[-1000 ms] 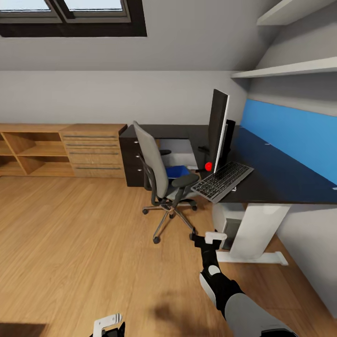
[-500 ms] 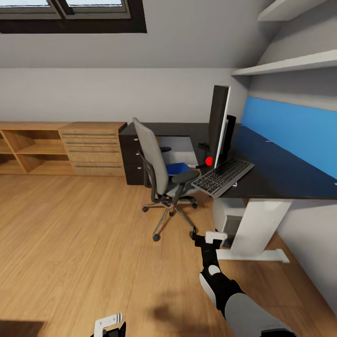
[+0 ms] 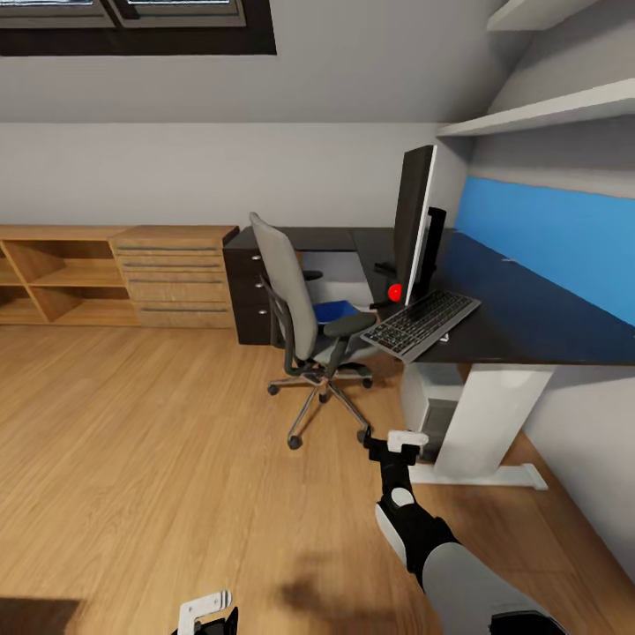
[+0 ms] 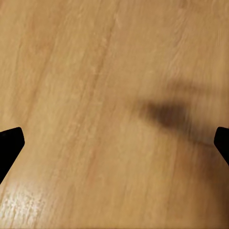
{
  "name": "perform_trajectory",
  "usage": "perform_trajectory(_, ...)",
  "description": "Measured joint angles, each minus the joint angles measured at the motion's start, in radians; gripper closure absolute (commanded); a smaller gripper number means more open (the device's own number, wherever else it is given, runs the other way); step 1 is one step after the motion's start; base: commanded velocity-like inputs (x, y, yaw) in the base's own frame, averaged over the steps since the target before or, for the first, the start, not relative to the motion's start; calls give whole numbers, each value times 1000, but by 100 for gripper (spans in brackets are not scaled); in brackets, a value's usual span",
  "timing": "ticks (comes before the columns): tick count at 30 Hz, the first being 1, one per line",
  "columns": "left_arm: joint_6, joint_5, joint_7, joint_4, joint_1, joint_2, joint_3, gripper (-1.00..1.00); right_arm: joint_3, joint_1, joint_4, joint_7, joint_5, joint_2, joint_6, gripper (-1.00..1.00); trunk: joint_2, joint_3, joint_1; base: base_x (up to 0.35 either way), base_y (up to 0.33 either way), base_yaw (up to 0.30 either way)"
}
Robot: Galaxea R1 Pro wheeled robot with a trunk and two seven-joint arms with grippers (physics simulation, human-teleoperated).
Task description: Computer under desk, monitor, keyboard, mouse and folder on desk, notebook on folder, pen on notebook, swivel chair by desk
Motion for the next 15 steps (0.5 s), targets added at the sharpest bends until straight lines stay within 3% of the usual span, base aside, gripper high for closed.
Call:
perform_trajectory(9,-1,0,0,0,0,0,1,-100,0,-67,1,28,0,0,27,-100,-63,-28,35,0,0,0)
perform_trajectory(15,-1,0,-1,0,0,1,0,-100,-1,-71,5,97,0,0,18,-100,-63,-28,35,0,0,0)
